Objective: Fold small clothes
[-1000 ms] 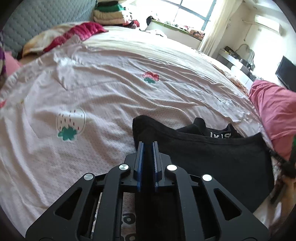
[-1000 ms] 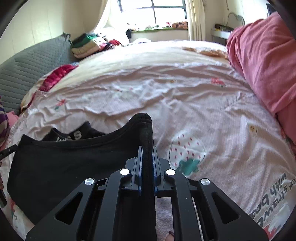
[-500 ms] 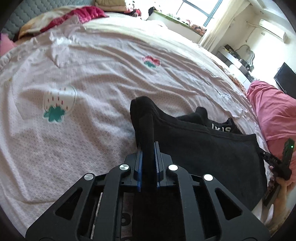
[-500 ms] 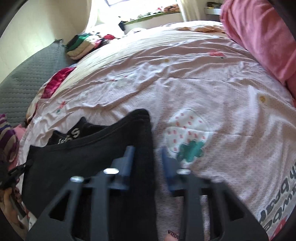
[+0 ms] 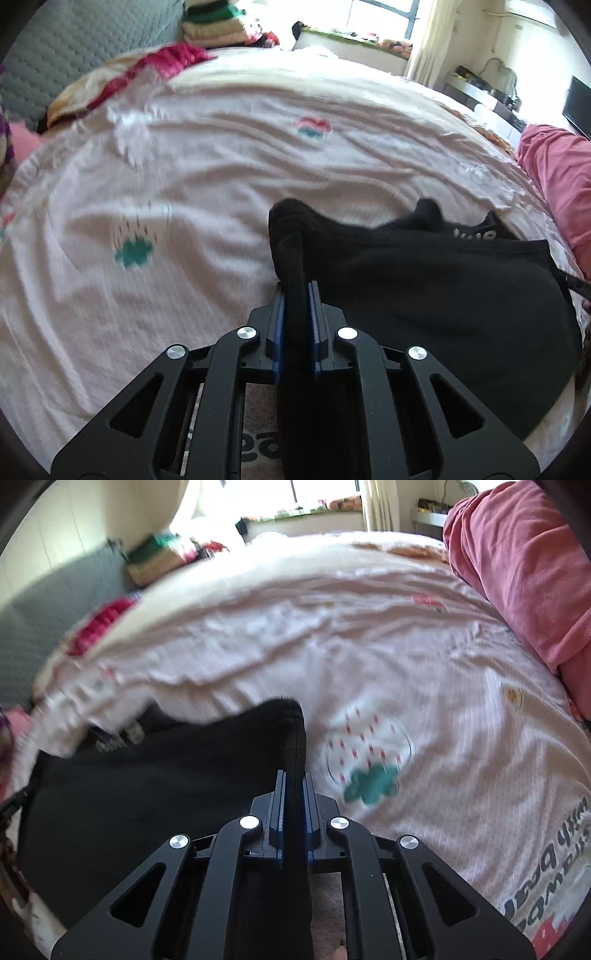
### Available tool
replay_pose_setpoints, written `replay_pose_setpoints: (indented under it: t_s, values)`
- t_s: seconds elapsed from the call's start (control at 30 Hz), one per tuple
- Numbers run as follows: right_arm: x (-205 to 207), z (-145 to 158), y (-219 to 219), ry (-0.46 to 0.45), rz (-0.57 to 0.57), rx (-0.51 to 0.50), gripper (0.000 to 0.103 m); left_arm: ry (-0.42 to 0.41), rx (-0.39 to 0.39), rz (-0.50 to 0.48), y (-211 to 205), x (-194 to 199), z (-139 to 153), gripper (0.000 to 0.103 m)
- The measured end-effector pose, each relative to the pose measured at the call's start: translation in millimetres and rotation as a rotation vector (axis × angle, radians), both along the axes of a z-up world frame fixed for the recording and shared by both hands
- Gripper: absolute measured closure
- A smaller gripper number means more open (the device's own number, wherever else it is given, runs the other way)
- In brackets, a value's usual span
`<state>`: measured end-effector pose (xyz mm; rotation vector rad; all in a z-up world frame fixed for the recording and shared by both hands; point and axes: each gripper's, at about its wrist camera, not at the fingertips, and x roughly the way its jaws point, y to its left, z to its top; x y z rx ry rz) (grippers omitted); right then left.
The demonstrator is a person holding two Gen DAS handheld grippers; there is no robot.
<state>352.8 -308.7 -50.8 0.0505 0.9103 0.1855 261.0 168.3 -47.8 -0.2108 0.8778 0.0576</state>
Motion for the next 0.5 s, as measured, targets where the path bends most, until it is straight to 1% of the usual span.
replay_pose_setpoints:
  t_s: [0.03,0.1,0.13,0.17,0.2,0.27,0.3,0.33,0.37,0.4,0.47,0.5]
  values:
    - [-1,-1,1,0.002,-0.005,-0.012,0.095,0.005,-0.002,0.001,1,0,-1,0.094]
    - [-2,-2,1,0.002,-0.015,-0.026,0.090,0.003,-0.007,0.004,3,-1,2,0.091]
    - [-2,-2,0,0.007,-0.031,-0.039,0.082,0.005,-0.008,0.006,3,-2,3,0.088]
    - [-3,-2,-2,0.010,-0.037,-0.039,0.078,0.006,-0.010,0.008,4,-2,4,0.088]
    - [-3,-3,-4,0.014,-0.046,-0.034,0.075,0.011,-0.019,0.009,5,-2,5,0.087]
    - [-3,-2,-10,0.027,-0.078,-0.014,0.062,0.021,-0.033,0.014,5,-4,7,0.083]
    - [-4,-2,-13,0.032,-0.090,-0.001,0.058,0.027,-0.040,0.017,6,-4,8,0.075]
    - [-5,0,-18,0.039,-0.108,0.025,0.051,0.030,-0.052,0.018,6,-5,10,0.068]
    - [-5,2,-20,0.044,-0.118,0.045,0.046,0.030,-0.062,0.020,6,-6,13,0.067]
    - [-6,4,-21,0.043,-0.122,0.061,0.044,0.024,-0.069,0.018,6,-8,18,0.066]
    - [-10,11,-22,0.029,-0.128,0.088,0.037,0.012,-0.073,0.011,4,-11,26,0.059]
    - [-12,15,-21,0.018,-0.127,0.093,0.035,0.002,-0.077,0.007,3,-13,31,0.053]
